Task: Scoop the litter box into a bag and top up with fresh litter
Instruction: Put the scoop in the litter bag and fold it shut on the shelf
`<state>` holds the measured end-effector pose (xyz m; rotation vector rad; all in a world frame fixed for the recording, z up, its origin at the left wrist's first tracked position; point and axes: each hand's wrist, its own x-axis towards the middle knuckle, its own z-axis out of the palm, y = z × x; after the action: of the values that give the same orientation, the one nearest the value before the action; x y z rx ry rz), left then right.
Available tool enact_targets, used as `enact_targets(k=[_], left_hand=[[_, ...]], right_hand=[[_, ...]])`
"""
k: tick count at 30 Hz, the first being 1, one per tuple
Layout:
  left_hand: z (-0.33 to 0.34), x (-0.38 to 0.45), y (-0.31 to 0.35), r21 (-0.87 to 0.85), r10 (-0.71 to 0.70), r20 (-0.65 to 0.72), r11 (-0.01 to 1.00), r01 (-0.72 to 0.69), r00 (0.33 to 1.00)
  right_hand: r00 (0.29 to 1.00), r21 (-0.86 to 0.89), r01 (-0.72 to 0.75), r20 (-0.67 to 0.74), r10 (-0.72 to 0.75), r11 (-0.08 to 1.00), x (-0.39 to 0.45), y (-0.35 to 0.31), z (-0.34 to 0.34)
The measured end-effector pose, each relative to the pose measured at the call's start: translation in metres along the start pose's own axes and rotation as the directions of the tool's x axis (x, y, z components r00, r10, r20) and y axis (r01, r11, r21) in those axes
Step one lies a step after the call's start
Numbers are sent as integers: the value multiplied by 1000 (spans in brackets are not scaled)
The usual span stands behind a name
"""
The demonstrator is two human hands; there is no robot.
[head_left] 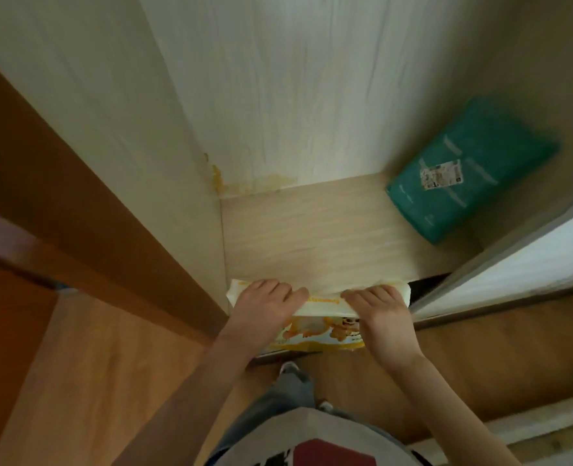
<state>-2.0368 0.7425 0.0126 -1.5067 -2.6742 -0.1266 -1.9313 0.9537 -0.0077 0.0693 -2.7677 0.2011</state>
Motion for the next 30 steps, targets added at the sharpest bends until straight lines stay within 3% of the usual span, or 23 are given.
enact_targets(k=[16,24,30], left_hand=[[18,63,-63,9,-228,-67,973,230,971],[48,92,-73,35,-386,-107,920,391,916],[67,100,-76,21,-536,-65,843,538,842]], right_hand=[[976,51,218,-17,-217,975,128,49,43],[913,91,406,-4,-407,910,182,86,82],[825,131,554,44,-563,822,222,103,115]])
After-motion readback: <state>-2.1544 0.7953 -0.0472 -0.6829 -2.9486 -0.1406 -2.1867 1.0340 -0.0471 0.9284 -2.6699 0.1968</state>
